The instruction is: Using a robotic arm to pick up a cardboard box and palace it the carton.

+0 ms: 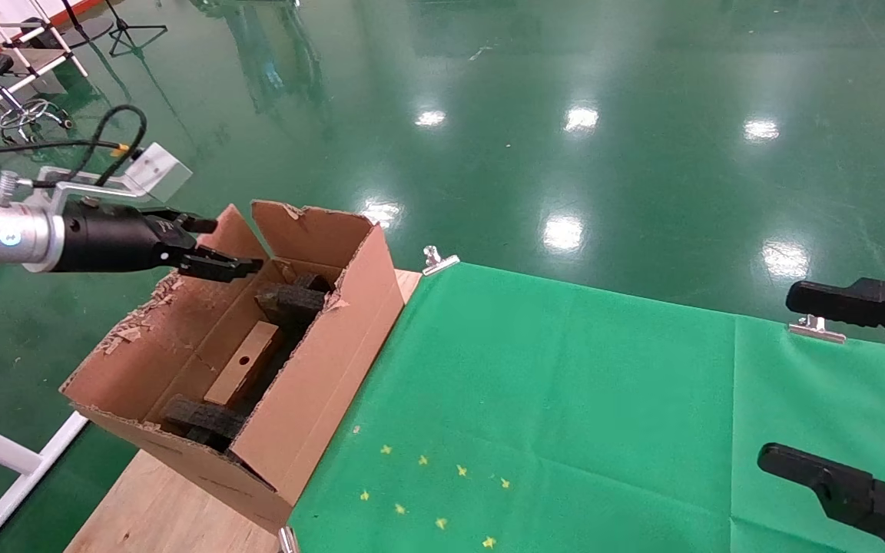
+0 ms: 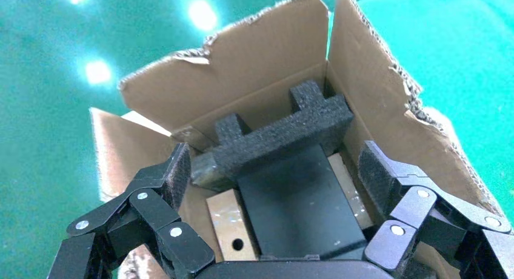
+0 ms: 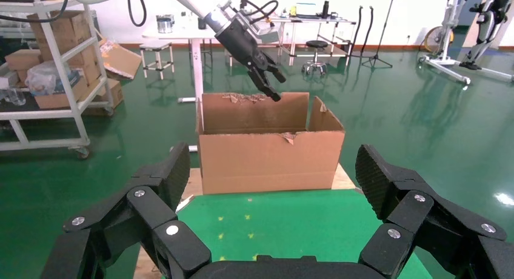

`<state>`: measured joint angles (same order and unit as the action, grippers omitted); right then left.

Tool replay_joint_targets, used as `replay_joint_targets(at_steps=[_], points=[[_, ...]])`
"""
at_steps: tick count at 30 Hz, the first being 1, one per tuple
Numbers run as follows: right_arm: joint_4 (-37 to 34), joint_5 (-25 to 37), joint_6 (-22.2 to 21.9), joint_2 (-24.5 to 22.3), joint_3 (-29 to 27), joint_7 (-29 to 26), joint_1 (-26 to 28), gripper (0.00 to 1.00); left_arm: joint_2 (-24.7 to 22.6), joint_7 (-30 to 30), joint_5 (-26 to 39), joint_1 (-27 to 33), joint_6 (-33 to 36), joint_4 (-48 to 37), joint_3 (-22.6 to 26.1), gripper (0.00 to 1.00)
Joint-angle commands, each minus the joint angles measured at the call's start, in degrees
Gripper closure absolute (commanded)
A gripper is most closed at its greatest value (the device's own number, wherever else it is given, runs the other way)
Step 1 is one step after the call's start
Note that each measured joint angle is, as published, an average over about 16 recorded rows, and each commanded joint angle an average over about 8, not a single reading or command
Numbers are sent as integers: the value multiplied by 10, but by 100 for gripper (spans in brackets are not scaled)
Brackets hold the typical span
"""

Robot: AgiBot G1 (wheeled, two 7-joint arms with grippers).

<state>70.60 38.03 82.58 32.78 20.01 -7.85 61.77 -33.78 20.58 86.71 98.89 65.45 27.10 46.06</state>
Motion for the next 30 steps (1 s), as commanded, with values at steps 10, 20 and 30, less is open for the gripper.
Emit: replay_joint_targets(at_steps=[10,20,30], points=[[0,0,0,0,0,0,0,0,4,-4,-29,-23,18,37,-19,0],[0,0,0,0,0,0,0,0,1,-21,-103,-84,51,112,-68,0],[0,0,0,0,0,0,0,0,-2,-38,-177,-147,83,188,-118,0]])
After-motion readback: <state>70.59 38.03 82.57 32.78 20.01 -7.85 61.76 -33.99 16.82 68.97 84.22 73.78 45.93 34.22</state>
